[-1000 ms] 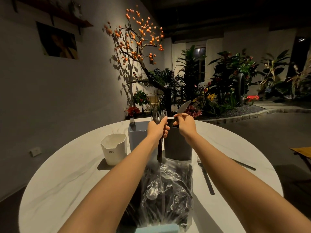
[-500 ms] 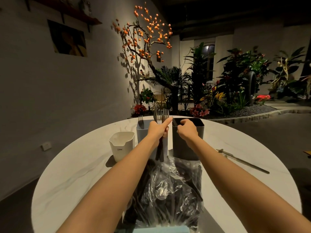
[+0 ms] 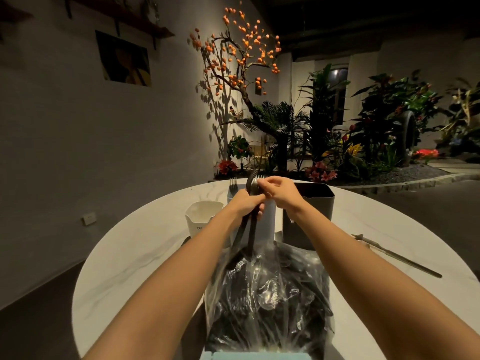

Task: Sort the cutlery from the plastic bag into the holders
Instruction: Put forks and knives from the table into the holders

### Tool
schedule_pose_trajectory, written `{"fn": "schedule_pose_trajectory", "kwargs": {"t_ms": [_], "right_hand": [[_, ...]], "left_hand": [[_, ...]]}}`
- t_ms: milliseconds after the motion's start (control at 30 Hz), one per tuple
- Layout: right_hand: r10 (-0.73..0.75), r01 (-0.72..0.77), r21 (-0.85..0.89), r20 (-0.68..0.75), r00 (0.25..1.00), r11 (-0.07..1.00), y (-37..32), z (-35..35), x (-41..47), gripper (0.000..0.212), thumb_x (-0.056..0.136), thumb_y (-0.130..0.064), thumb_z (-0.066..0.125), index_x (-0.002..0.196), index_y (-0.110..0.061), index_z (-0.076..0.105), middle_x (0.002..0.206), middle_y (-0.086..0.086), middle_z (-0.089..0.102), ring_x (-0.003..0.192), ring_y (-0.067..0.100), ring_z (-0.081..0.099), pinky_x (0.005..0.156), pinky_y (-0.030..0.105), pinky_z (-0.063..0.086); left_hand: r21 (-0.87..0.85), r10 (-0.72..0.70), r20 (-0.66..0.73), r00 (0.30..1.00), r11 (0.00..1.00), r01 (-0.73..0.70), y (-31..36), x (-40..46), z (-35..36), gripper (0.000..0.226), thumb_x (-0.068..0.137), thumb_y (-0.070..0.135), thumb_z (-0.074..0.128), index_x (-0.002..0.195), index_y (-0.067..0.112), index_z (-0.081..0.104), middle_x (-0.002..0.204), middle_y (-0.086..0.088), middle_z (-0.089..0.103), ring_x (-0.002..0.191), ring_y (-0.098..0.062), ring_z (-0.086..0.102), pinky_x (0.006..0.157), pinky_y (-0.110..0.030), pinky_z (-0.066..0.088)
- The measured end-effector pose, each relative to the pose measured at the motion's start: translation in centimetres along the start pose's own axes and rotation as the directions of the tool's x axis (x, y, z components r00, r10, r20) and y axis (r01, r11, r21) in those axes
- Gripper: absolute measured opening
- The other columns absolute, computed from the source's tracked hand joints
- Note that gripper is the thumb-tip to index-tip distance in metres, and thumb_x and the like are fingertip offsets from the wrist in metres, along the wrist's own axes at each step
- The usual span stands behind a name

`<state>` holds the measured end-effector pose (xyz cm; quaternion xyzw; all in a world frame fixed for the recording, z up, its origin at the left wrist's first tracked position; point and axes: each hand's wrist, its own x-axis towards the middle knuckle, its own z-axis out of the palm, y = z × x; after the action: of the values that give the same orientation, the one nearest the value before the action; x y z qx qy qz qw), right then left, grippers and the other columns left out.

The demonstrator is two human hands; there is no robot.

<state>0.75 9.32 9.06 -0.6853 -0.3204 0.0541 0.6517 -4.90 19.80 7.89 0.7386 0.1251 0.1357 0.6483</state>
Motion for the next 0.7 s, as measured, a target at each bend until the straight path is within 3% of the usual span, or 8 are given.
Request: {"fn": "schedule_pose_trajectory", "kwargs": {"t_ms": [67,167,267,400,467,533,600,700], "right_hand": [[-0.029,0.029,-0.007,-0.021,0.999,1.0,0.0,0.6,0.5,0.024,0.096,-0.021,0.056,0.107,0.0,0.063,0.08,0.002,0.06,0.073,0.009,0.056,0.05,0.007,0.042],[-0.018,0.011,-0.04,-0.168,0.986,0.999,0.2,1.0,1.8,0.025,0.1,-0.025,0.048,0.102,-0.005,0.062,0.078,0.001,0.057,0.069,0.008,0.05,0.054,0.018,0.039],[0.05,-0.071,-0.167,-0.13,0.99,0.983,1.0,0.8,2.7,0.023,0.1,-0.014,0.043,0.097,-0.008,0.066,0.071,0.001,0.054,0.065,0.01,0.047,0.054,0.019,0.037],[0.044,-0.068,-0.241,-0.104,0.994,0.968,1.5,1.2,2.9,0.024,0.097,-0.013,0.047,0.092,-0.011,0.07,0.064,0.001,0.055,0.06,0.01,0.048,0.049,0.016,0.037],[-0.004,-0.023,-0.214,-0.126,0.992,0.977,1.0,1.5,3.2,0.027,0.097,-0.013,0.046,0.092,-0.009,0.072,0.058,0.002,0.055,0.057,0.011,0.049,0.053,0.02,0.04],[-0.034,-0.002,-0.261,-0.133,0.99,0.965,0.6,1.6,3.7,0.028,0.097,-0.013,0.045,0.091,-0.009,0.072,0.057,0.003,0.056,0.057,0.012,0.051,0.058,0.023,0.044],[-0.038,-0.015,-0.352,-0.145,0.989,0.936,0.5,1.7,4.2,0.028,0.096,-0.016,0.046,0.088,-0.007,0.071,0.061,0.005,0.058,0.061,0.015,0.054,0.063,0.03,0.048],[-0.034,-0.064,-0.574,-0.158,0.987,0.816,1.1,1.6,4.8,0.033,0.093,-0.024,0.048,0.081,-0.005,0.073,0.073,0.009,0.066,0.068,0.022,0.06,0.065,0.035,0.05]], "left_hand": [[0.019,0.03,-0.029,0.999,0.999,-0.03,0.2,0.3,-0.4,0.016,0.098,0.012,0.051,0.087,0.007,0.06,0.051,0.0,0.049,0.045,-0.01,0.044,0.047,-0.021,0.042],[0.063,0.113,-0.105,0.988,0.992,-0.107,1.1,1.1,-1.2,0.026,0.094,0.022,0.06,0.071,0.013,0.056,0.054,-0.001,0.042,0.045,-0.011,0.036,0.044,-0.02,0.033],[0.087,0.163,-0.15,0.975,0.985,-0.152,1.8,2.3,-2.1,0.033,0.092,0.028,0.064,0.068,0.013,0.047,0.054,0.0,0.04,0.046,-0.012,0.035,0.041,-0.018,0.031],[0.081,0.127,-0.219,0.968,0.99,-0.111,2.1,3.7,-2.4,0.036,0.089,0.036,0.067,0.101,0.005,0.052,0.052,0.001,0.042,0.039,-0.008,0.038,0.042,-0.019,0.033],[0.05,0.097,-0.243,0.965,0.995,-0.088,2.3,4.3,-2.2,0.067,0.088,0.039,0.068,0.129,-0.01,0.048,0.053,0.0,0.039,0.04,-0.009,0.035,0.042,-0.021,0.031],[0.028,0.092,-0.281,0.955,0.996,-0.087,2.8,4.8,-2.1,0.08,0.087,0.038,0.069,0.139,-0.012,0.034,0.056,-0.001,0.038,0.041,-0.01,0.033,0.04,-0.022,0.03],[-0.014,0.08,-0.331,0.94,0.996,-0.09,3.5,5.3,-2.2,0.062,0.088,0.035,0.068,0.129,-0.005,0.045,0.061,-0.002,0.037,0.046,-0.012,0.033,0.04,-0.022,0.031],[-0.123,0.09,-0.358,0.93,0.982,-0.142,4.6,5.8,-2.4,0.025,0.095,0.029,0.059,0.093,0.007,0.046,0.062,-0.003,0.03,0.044,-0.011,0.027,0.036,-0.018,0.026]]}}
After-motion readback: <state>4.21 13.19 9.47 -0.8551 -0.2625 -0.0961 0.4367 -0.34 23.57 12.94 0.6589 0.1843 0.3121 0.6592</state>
